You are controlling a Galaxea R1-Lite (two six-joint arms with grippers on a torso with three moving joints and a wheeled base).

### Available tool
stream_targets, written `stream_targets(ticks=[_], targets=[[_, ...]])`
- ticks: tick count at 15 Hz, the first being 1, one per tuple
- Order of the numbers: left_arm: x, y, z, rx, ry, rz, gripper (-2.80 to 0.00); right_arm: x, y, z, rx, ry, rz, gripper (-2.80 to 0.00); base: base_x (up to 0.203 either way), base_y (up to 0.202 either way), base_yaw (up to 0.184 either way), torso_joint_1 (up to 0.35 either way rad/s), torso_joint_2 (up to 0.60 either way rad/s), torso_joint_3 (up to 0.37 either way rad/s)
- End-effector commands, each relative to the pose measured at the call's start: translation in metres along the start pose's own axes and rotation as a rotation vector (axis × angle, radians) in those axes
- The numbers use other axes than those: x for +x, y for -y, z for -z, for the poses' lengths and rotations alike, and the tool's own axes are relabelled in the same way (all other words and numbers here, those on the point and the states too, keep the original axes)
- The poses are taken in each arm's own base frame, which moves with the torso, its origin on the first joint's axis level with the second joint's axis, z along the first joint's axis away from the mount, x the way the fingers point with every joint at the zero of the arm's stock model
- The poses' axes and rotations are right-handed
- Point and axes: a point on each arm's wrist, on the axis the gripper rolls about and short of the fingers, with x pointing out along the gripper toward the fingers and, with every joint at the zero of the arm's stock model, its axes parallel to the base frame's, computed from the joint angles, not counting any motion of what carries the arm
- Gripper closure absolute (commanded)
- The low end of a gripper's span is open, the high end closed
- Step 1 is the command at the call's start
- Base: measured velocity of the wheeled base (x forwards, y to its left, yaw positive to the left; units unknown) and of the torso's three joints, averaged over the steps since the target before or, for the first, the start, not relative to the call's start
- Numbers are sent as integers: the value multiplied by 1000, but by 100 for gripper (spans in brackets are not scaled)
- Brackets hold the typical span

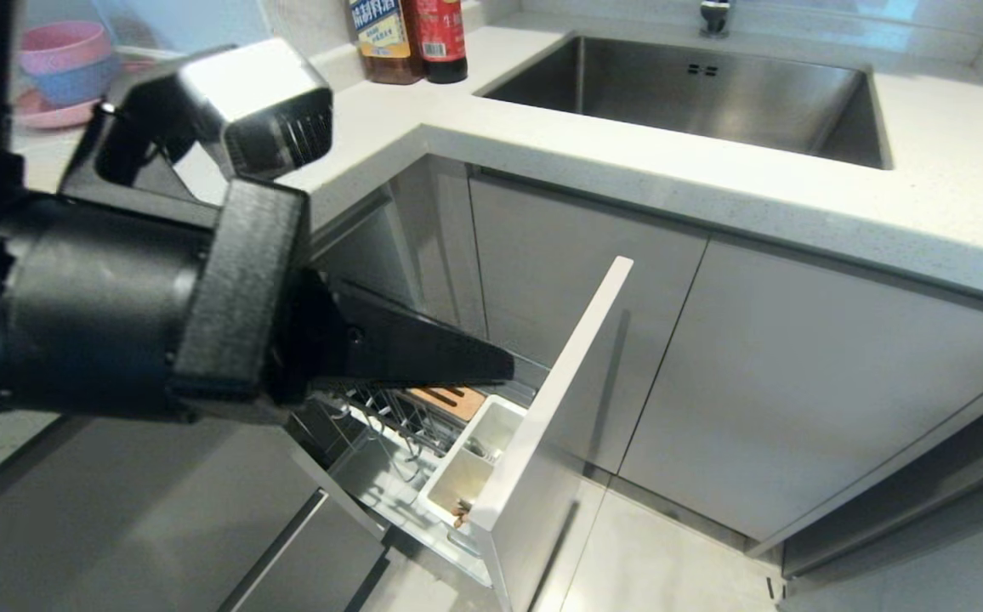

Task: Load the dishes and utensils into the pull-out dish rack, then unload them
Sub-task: Close the cupboard

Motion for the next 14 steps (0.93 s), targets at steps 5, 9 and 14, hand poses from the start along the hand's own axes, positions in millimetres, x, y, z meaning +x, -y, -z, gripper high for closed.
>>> stream_targets(ticks=[5,9,14], targets=[[47,-13,6,-36,-127,-92,0,0,0,0,0,-2,0,0,0,0,0,0,0,0],[77,-24,12,-33,-165,-257,0,0,0,0,0,-2,0,0,0,0,0,0,0,0],[105,-33,16,-35,-233,-432,0,0,0,0,0,-2,0,0,0,0,0,0,0,0]])
